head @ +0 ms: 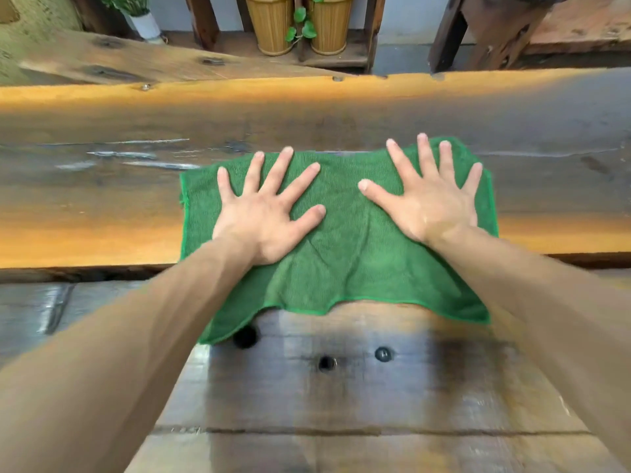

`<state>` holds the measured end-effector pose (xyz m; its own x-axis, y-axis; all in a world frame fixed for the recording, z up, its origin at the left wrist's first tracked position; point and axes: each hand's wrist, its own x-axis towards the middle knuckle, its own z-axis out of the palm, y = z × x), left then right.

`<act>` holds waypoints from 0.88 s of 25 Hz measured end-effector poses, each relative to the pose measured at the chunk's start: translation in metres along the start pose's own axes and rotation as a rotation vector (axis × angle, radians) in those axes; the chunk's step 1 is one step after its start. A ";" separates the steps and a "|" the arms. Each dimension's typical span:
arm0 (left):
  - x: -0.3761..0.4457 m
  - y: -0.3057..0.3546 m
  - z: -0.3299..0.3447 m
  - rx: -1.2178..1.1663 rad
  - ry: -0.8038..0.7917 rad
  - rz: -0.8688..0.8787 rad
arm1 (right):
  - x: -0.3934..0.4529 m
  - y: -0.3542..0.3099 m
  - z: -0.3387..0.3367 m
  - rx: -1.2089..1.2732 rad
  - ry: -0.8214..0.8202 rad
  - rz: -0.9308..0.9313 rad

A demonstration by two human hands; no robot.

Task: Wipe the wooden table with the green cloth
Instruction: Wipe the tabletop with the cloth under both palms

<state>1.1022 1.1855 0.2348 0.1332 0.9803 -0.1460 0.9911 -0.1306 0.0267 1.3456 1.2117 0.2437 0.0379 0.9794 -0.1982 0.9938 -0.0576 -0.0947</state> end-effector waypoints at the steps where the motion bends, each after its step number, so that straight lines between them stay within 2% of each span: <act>1: 0.023 -0.002 -0.001 0.008 0.011 0.001 | 0.022 -0.001 -0.003 -0.003 0.014 0.000; 7: 0.151 -0.004 -0.021 -0.030 0.027 -0.014 | 0.139 -0.008 -0.020 -0.022 0.043 0.017; 12: 0.215 0.003 -0.029 -0.028 0.063 -0.042 | 0.204 -0.013 -0.027 -0.033 0.102 0.034; 16: 0.231 0.003 -0.032 0.067 0.018 0.074 | 0.216 -0.014 -0.030 -0.017 0.133 0.002; 22: 0.189 0.022 -0.033 -0.040 0.044 0.085 | 0.177 -0.012 -0.032 -0.054 0.086 -0.072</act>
<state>1.1494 1.3730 0.2406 0.2156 0.9716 -0.0980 0.9750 -0.2086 0.0766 1.3434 1.3919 0.2412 -0.0272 0.9937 -0.1083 0.9984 0.0216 -0.0528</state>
